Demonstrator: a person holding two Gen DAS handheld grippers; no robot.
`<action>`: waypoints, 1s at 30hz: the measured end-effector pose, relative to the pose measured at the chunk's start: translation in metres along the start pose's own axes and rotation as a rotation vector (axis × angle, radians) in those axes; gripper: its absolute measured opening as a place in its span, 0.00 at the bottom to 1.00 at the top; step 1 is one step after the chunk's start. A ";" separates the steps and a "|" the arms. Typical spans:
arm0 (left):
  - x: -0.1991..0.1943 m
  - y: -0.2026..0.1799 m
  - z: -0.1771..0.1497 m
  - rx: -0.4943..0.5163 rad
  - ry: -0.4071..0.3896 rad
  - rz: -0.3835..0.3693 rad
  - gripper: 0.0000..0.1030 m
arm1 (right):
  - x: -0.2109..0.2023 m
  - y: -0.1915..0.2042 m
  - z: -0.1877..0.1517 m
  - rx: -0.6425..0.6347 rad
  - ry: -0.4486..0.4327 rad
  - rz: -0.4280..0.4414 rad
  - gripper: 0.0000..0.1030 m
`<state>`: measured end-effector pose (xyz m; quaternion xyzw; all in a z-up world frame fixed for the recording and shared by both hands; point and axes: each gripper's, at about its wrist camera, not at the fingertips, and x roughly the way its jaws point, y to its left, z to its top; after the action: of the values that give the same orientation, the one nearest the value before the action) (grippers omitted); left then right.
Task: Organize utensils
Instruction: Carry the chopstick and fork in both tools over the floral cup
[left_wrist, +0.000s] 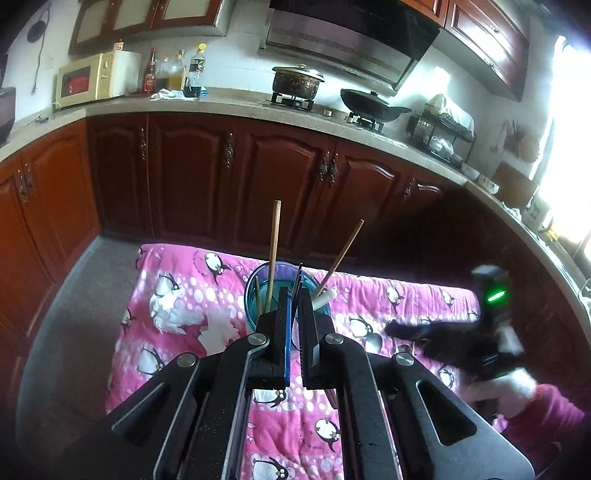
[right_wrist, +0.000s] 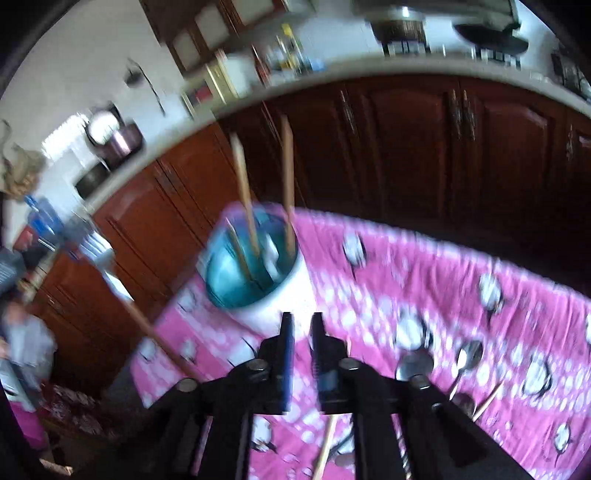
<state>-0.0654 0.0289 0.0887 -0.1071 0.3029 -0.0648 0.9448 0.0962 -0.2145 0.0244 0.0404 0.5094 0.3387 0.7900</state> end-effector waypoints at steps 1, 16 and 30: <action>0.001 0.001 -0.001 -0.002 0.002 0.001 0.02 | 0.023 -0.003 -0.006 0.002 0.060 -0.005 0.38; 0.001 0.018 -0.006 -0.034 0.018 0.021 0.02 | 0.063 -0.016 -0.011 -0.002 0.118 -0.068 0.05; -0.006 0.018 0.049 -0.038 -0.098 0.087 0.02 | -0.083 0.035 0.061 0.008 -0.309 0.121 0.05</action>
<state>-0.0406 0.0557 0.1265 -0.1148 0.2619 -0.0128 0.9582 0.1083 -0.2183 0.1325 0.1258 0.3799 0.3733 0.8370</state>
